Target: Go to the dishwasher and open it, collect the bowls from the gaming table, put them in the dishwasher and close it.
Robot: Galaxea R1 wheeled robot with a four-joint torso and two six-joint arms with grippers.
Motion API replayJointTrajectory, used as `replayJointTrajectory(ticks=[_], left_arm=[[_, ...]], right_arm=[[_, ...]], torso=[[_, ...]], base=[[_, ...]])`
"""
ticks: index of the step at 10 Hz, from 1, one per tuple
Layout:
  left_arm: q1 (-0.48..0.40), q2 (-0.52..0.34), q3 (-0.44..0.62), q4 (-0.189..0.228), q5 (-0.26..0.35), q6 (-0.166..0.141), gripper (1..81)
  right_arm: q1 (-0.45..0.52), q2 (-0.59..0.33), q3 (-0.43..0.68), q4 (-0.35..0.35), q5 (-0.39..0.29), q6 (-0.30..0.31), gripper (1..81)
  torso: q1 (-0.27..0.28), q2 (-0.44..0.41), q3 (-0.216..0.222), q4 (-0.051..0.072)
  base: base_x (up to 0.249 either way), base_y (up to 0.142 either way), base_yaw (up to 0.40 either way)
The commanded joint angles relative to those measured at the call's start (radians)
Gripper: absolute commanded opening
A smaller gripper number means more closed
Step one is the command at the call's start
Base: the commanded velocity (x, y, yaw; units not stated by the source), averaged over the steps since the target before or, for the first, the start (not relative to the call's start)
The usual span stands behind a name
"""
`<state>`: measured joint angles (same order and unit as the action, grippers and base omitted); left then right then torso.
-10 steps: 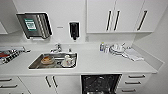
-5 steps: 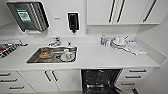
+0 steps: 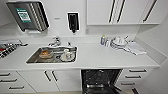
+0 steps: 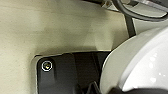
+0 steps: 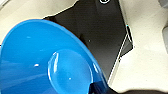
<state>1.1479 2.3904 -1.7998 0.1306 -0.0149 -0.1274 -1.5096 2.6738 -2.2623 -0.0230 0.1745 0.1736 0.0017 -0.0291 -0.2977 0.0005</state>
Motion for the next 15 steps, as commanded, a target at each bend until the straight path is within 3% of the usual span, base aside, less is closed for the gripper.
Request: replayJointTrajectory(ticks=[1, 3, 4, 6, 8, 9, 10, 13, 15], left_arm=[[-0.162, -0.045, 0.088, -0.040, 0.108, 0.000, 1.0], [-0.256, -0.023, 0.112, -0.039, 0.197, -0.013, 1.0], [-0.302, -0.010, 0.112, -0.036, 0.228, -0.032, 1.0], [-0.363, 0.018, 0.114, -0.039, 0.237, -0.034, 1.0], [-0.447, 0.070, 0.111, -0.045, 0.314, -0.050, 1.0], [-0.498, 0.088, 0.112, -0.045, 0.352, -0.072, 1.0], [-0.542, 0.109, 0.112, -0.045, 0.377, -0.090, 1.0], [-0.673, 0.202, 0.092, -0.042, 0.463, -0.147, 1.0], [-0.722, 0.298, 0.010, -0.040, 0.495, -0.161, 1.0]], right_arm=[[0.025, -0.024, 0.028, -0.005, -0.058, 0.001, 1.0], [0.033, -0.027, 0.037, -0.005, -0.058, 0.001, 1.0], [0.037, -0.026, 0.038, -0.005, -0.058, 0.001, 1.0], [0.042, -0.026, 0.043, -0.005, -0.058, 0.001, 1.0], [0.044, -0.026, 0.043, -0.005, -0.058, 0.001, 1.0], [0.044, -0.026, 0.043, -0.005, -0.059, 0.001, 1.0], [0.045, -0.026, 0.043, -0.005, -0.059, 0.001, 1.0], [0.047, -0.023, 0.044, -0.005, -0.059, 0.001, 1.0], [0.047, -0.023, 0.043, -0.005, -0.059, 0.001, 1.0]], torso=[[0.000, 0.000, 0.000, 0.000], [0.000, 0.000, -0.098, 0.000], [0.000, 0.000, -0.113, 0.000], [0.000, 0.000, -0.173, 0.000], [0.001, 0.001, -0.227, 0.000], [0.001, 0.001, -0.185, 0.000], [0.001, 0.002, -0.207, 0.000], [0.002, 0.002, -0.219, 0.000], [0.002, 0.003, -0.220, 0.000]], base=[[0.000, 0.000, 0.000], [0.000, 0.000, 0.000], [0.000, 0.000, 0.000], [0.000, 0.000, 0.000], [0.000, 0.000, 0.000], [0.000, 0.000, 0.000], [0.000, 0.000, 0.000], [0.000, 0.000, 0.000], [0.000, 0.000, 0.000]])
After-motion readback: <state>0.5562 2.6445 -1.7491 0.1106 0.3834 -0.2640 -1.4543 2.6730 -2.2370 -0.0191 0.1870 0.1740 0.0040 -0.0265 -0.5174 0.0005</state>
